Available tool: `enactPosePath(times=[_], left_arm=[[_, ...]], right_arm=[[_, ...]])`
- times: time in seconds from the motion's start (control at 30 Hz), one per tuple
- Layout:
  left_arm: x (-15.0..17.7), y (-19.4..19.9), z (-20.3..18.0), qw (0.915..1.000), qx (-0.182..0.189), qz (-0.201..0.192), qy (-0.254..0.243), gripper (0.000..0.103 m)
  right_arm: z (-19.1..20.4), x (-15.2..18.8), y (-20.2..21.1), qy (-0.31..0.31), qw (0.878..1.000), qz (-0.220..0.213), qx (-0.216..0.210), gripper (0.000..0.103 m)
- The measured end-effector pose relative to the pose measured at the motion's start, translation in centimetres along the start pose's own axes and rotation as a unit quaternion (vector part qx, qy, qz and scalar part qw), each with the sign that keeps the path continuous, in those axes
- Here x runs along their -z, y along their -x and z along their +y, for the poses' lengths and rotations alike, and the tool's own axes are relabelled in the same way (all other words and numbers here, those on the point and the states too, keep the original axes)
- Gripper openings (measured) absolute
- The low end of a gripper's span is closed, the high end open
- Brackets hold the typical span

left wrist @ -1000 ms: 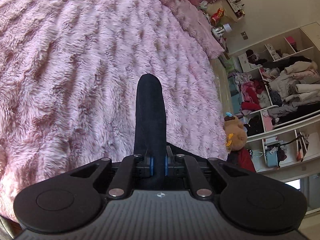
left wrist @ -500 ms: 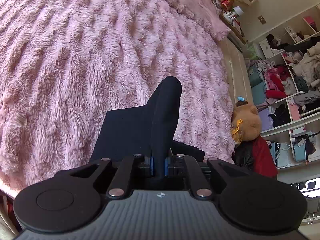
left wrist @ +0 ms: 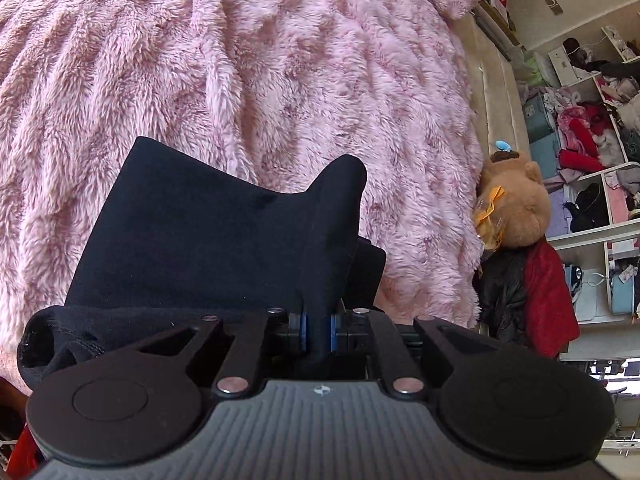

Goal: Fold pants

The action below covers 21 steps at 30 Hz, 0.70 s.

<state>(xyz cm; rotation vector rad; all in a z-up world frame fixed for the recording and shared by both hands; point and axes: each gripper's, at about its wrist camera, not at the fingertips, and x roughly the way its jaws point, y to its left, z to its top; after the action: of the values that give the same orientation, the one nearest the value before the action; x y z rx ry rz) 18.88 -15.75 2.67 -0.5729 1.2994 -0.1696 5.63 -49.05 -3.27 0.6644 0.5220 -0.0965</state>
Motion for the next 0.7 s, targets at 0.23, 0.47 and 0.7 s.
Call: enactPosePath(times=[0.23, 0.47, 0.7], left_arm=[[0.9, -1.9, -1.7, 0.9999, -0.009, 0.012, 0.002, 0.010], [0.7, -5.4, -5.0, 0.9651, 0.197, 0.167, -0.044, 0.060], [1.2, 1.5, -5.4, 0.9560, 0.236, 0.081, -0.154, 0.060]], right_arm=[[-0.5, 0.0, -0.4, -0.005, 1.000, -0.001, 0.001, 0.005], [-1.0, -0.2, 0.6, -0.015, 0.999, -0.040, 0.011, 0.005], [-1.0, -0.2, 1.6, -0.004, 0.998, -0.063, -0.012, 0.005]])
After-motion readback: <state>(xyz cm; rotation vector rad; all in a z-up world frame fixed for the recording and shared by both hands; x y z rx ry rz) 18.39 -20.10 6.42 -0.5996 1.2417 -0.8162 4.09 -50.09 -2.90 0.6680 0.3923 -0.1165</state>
